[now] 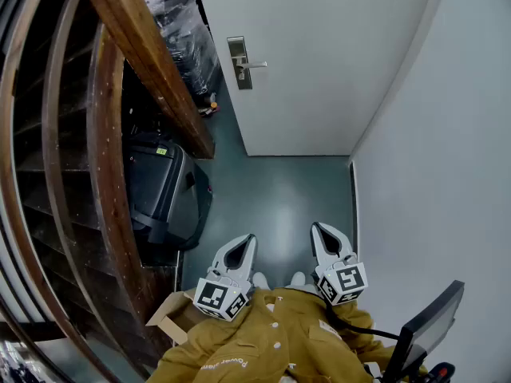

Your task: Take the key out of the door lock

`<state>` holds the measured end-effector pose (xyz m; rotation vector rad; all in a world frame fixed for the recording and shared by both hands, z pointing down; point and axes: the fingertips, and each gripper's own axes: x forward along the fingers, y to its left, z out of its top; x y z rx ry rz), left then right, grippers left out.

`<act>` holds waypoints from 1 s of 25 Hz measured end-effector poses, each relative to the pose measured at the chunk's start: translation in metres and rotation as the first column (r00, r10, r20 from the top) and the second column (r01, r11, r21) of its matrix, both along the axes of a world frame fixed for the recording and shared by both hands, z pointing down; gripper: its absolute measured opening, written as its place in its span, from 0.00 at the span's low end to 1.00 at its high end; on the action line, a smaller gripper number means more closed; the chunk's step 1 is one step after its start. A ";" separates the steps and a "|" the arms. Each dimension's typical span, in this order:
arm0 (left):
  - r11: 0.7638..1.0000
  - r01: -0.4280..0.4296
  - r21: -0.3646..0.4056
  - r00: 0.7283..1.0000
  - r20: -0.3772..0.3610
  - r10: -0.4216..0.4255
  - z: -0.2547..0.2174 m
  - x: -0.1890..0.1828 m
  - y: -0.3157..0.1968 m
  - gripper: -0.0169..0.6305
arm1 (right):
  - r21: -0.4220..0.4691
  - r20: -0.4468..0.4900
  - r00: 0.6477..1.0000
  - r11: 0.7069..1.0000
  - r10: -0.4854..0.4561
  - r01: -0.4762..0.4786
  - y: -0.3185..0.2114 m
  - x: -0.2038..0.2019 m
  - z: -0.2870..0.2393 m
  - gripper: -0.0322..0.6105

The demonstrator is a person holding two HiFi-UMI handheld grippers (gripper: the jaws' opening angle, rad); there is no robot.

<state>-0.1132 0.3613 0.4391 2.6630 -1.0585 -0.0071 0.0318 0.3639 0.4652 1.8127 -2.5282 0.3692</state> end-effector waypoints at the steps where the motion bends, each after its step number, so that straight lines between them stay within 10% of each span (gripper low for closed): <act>1: 1.000 -0.001 0.003 1.000 0.001 0.001 0.000 0.000 0.000 0.02 | 0.000 0.002 1.000 1.000 0.002 -0.002 0.000 0.000 0.000 0.06; 25: 0.999 0.034 -0.017 0.999 0.002 -0.034 0.005 0.035 0.007 0.02 | -0.012 0.001 1.000 1.000 -0.028 0.028 0.011 0.048 0.007 0.06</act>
